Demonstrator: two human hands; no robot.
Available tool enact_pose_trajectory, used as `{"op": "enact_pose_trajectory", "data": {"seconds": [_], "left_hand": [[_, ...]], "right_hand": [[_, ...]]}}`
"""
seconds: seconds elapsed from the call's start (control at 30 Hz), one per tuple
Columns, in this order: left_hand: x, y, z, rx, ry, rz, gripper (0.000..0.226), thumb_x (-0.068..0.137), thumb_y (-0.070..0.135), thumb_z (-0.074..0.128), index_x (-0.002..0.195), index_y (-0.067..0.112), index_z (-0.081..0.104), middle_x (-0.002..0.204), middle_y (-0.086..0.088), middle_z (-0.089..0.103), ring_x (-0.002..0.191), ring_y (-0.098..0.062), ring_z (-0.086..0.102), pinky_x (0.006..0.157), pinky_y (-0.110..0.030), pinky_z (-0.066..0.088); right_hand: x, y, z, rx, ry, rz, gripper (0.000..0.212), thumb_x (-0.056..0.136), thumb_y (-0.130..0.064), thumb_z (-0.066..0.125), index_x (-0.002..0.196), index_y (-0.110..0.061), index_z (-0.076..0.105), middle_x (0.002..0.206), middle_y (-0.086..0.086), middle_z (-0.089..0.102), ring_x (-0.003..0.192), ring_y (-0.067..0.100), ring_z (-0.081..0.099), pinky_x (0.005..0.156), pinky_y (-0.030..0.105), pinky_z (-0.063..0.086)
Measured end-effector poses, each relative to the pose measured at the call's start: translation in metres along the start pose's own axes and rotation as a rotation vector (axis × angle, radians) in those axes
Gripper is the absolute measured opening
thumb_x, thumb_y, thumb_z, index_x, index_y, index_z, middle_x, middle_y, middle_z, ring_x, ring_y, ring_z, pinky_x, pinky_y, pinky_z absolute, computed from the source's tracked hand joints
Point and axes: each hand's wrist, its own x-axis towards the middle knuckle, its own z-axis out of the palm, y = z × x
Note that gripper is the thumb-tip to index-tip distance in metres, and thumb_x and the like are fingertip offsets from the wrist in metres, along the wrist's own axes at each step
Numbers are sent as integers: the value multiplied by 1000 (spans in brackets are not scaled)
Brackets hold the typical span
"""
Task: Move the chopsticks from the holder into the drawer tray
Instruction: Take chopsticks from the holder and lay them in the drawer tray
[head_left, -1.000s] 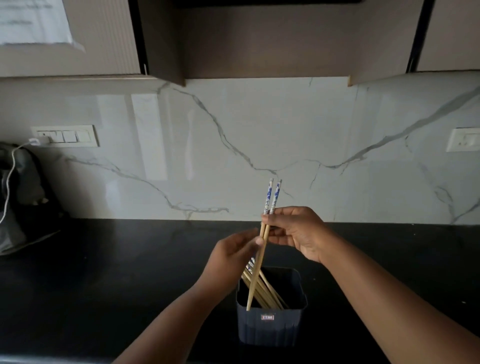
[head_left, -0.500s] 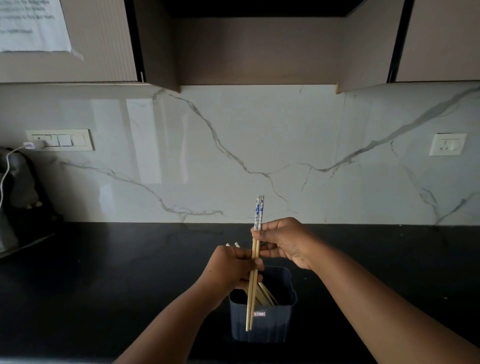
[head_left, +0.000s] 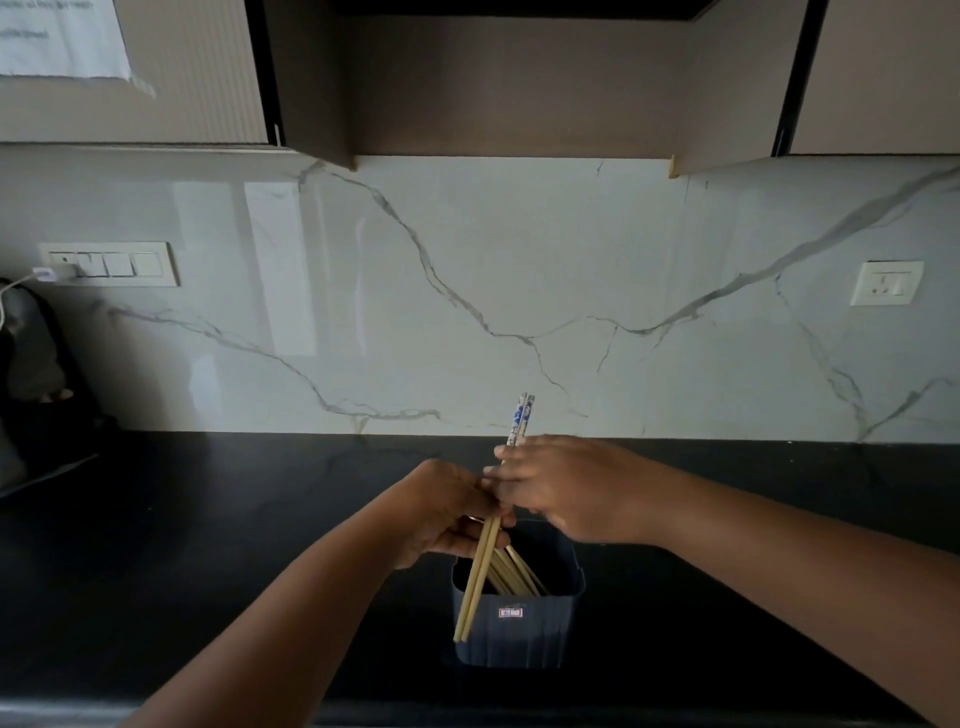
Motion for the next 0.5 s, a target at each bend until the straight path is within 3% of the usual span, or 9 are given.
{"op": "enact_pose_trajectory", "data": {"seconds": [0.07, 0.17, 0.27, 0.37, 0.5], "left_hand": [[0, 0, -2, -15, -49, -33, 10, 86, 6, 68, 93, 1, 72, 89, -15, 75, 78, -22, 73, 67, -31, 58], [-1, 1, -2, -62, -93, -68, 11, 83, 7, 71, 91, 1, 75, 92, -15, 75, 80, -22, 73, 67, -29, 59], [-4, 5, -5, -117, -127, -91, 17, 80, 6, 74, 95, -3, 74, 91, -16, 74, 77, -20, 72, 62, -25, 58], [-10, 11, -9, -128, -176, -111, 25, 80, 6, 73, 102, -7, 71, 86, -16, 74, 71, -18, 72, 57, -21, 57], [-16, 20, -9, -184, -245, -132, 22, 74, 4, 74, 93, -8, 72, 81, -19, 72, 65, -17, 72, 55, -21, 58]], "right_hand": [[-4, 0, 0, -17, 84, -68, 39, 96, -13, 53, 135, -12, 55, 140, 7, 56, 133, 26, 47, 112, 38, 36], [-12, -3, 5, 14, 317, -108, 26, 85, -11, 70, 111, -6, 72, 111, 9, 73, 103, 24, 70, 83, 36, 60], [-15, -7, 14, 39, 416, -107, 30, 79, -10, 77, 108, -5, 73, 108, 7, 74, 96, 19, 72, 74, 32, 61], [-14, -6, 18, 43, 470, -102, 31, 80, -10, 77, 110, -5, 72, 110, 8, 73, 99, 18, 71, 79, 31, 60], [-16, -5, 21, -18, 520, -135, 24, 86, -8, 70, 110, -4, 72, 113, 10, 72, 103, 20, 70, 84, 30, 59]]}}
